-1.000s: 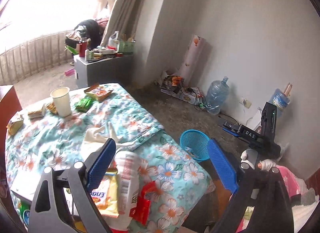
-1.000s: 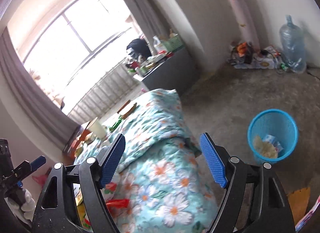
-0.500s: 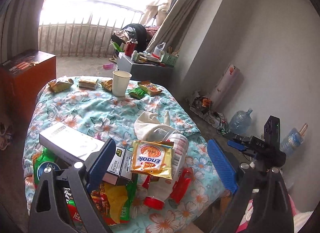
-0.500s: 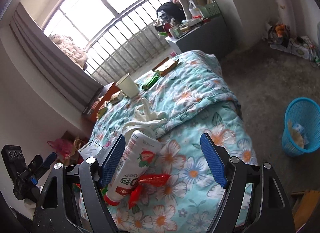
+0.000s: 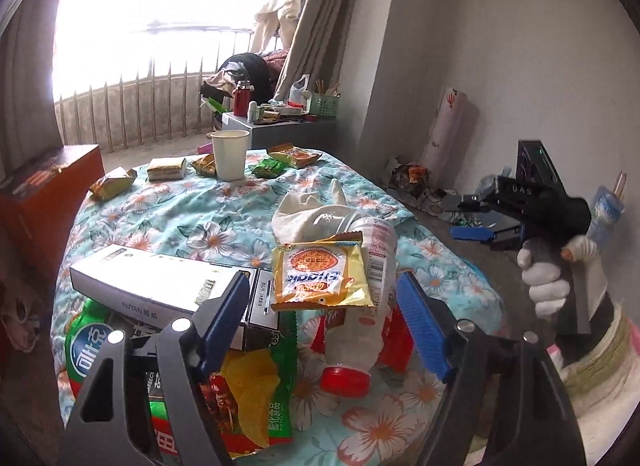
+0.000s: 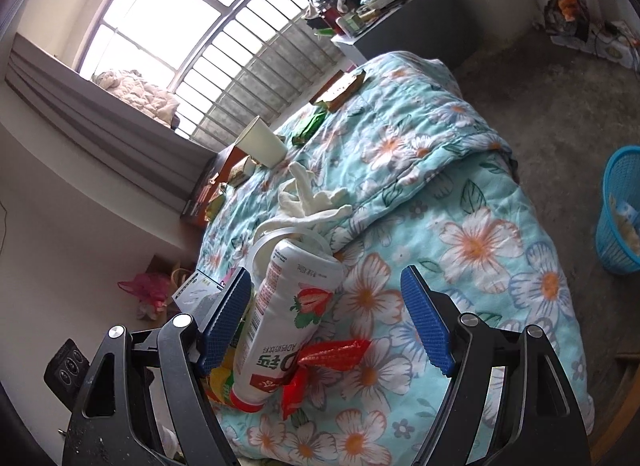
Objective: Collect trash
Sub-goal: 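Move both tools back toward the bed near the white spray bottle, then grasp the yellow snack bag with the left tool while the right tool grasps the red wrapper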
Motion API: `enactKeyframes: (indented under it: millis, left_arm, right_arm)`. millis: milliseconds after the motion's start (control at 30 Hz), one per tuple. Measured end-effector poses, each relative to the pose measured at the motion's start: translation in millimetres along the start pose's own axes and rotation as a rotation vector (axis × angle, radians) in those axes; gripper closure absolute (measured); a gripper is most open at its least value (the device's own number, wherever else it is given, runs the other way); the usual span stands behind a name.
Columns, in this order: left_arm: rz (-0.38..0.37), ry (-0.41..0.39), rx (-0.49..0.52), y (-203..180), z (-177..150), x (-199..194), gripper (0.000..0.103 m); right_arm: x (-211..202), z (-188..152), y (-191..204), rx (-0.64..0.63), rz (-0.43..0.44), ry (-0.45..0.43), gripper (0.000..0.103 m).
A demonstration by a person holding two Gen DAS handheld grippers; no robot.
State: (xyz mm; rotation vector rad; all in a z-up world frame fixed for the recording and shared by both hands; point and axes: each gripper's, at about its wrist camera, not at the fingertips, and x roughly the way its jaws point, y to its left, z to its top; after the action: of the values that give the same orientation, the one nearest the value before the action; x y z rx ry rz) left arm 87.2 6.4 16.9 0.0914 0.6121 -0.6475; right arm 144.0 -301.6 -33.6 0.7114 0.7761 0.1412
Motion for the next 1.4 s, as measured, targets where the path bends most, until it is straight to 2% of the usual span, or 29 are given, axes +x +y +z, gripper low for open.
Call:
enactKeyframes:
  millis: [267,333,433,600,833,933,1100,1200,1400]
  left_arm:
    - [0.201,0.028,0.478,-45.4,-29.4,22.9,0.04]
    - [0.244,0.031,0.577,-50.1,-35.3,30.3,0.046]
    - [0.285,0.052,0.698,-52.2,-41.9,41.2,0.05]
    - [0.312,0.084,0.824,-48.7,-46.1,54.7,0.059]
    - [0.331,0.076,0.923,-50.1,-46.1,61.0,0.072]
    - [0.322,0.079,0.932,-52.7,-48.1,63.6,0.079]
    - [0.336,0.071,0.954,-53.4,-53.4,62.6,0.084]
    - [0.336,0.07,0.929,-52.8,-52.6,60.2,0.094]
    - [0.337,0.05,0.874,-49.7,-47.0,54.7,0.095]
  right_arm:
    - [13.1,2.1,2.6,-0.007,-0.01,0.024,0.029]
    - [16.3,2.6,2.6,-0.009,-0.014,0.031,0.029]
    - [20.0,3.5,2.1,-0.009,-0.017,0.039,0.029]
    - [25.6,2.8,-0.3,-0.002,-0.02,0.052,0.029]
    - [21.2,-11.8,-9.2,0.05,0.059,0.108,0.03]
    - [15.8,-28.6,-15.5,0.09,0.098,0.151,0.032]
    - [22.4,-60.9,-21.5,0.168,0.173,0.25,0.037]
    - [34.4,-75.1,-20.0,0.206,0.211,0.299,0.04]
    - [55.2,-83.1,-10.4,0.224,0.237,0.341,0.05]
